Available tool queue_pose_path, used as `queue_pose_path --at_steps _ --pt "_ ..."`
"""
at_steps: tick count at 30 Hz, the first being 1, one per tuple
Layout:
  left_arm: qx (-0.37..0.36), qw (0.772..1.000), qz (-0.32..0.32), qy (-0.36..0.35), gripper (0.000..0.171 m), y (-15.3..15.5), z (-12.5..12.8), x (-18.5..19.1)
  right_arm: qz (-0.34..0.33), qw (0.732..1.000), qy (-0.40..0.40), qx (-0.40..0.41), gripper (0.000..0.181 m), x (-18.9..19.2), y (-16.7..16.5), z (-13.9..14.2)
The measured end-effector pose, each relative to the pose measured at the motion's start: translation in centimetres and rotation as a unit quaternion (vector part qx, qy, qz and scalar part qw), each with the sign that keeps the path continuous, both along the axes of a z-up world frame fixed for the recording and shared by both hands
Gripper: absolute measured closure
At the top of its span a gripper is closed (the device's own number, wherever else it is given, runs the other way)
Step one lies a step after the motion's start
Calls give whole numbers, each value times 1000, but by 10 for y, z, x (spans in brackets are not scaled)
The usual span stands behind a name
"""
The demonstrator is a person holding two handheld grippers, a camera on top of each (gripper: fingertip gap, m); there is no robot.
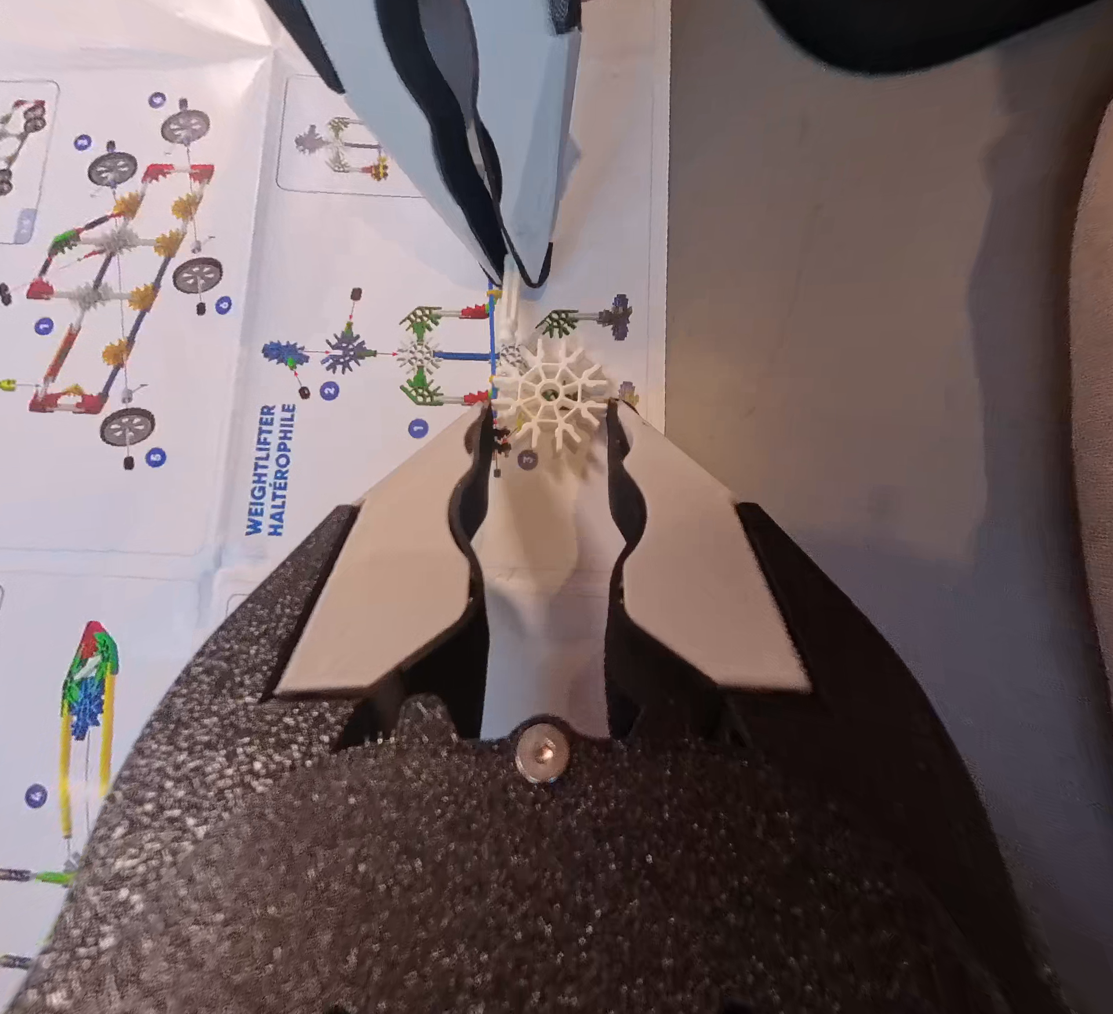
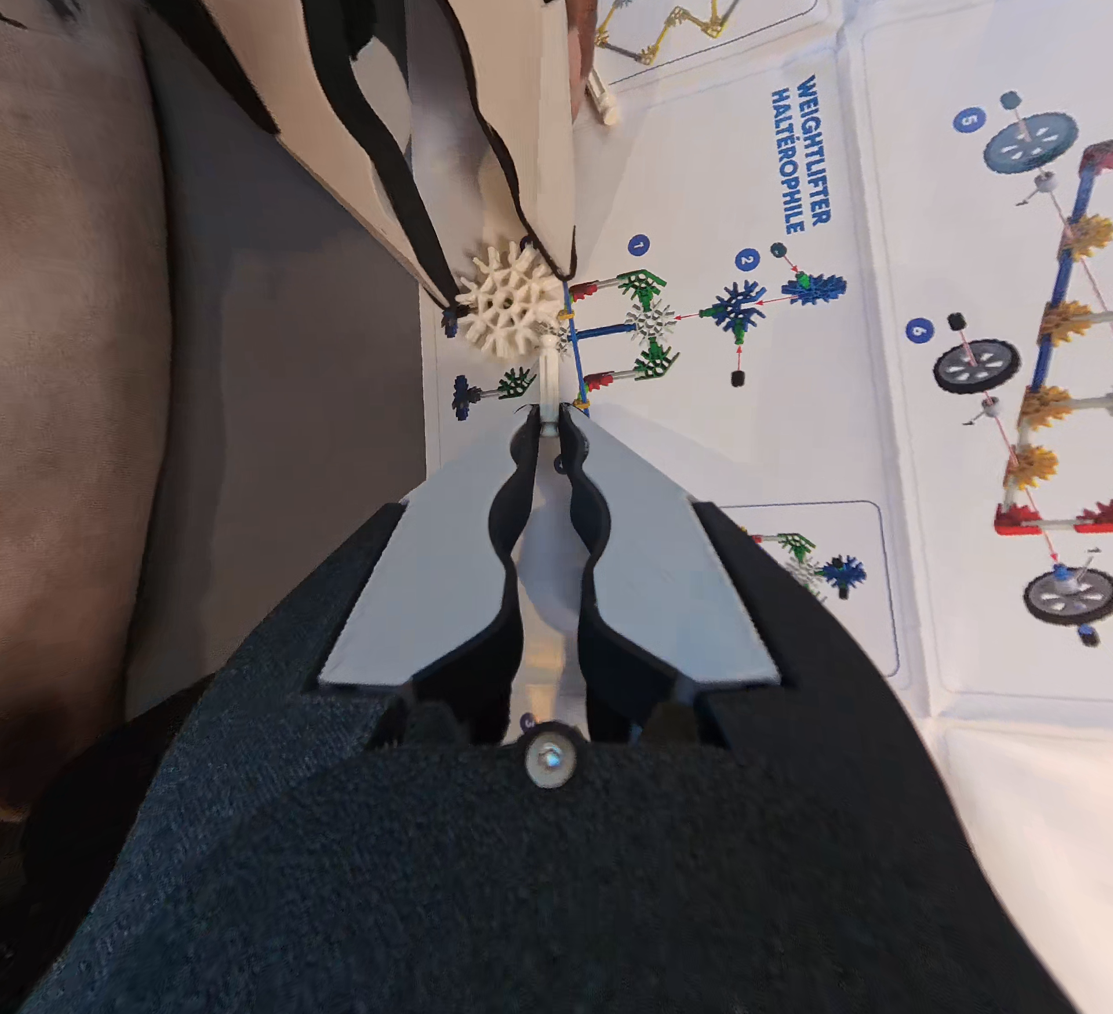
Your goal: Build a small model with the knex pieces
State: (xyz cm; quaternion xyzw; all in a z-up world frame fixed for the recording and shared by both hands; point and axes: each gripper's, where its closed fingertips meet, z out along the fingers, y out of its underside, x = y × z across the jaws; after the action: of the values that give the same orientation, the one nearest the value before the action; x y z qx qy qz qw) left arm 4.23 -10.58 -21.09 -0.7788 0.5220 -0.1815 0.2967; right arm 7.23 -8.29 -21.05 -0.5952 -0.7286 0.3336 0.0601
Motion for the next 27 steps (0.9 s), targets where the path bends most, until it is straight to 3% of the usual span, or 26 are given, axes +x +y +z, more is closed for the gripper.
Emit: queue_pose_path --at_steps 6,13,20,27 --pt "-15 989 -144 -5 136 -8 -2 1 72 997 -4 37 176 4 -13 0" --pt "-52 970 -237 -6 136 -8 0 1 72 996 1 54 176 2 -17 -1" --pt "-52 966 -254 -6 134 -3 5 1 80 994 -8 71 176 2 -17 -1" --pt "-35 983 -179 4 131 -2 8 -7 75 994 5 81 166 0 -13 1"
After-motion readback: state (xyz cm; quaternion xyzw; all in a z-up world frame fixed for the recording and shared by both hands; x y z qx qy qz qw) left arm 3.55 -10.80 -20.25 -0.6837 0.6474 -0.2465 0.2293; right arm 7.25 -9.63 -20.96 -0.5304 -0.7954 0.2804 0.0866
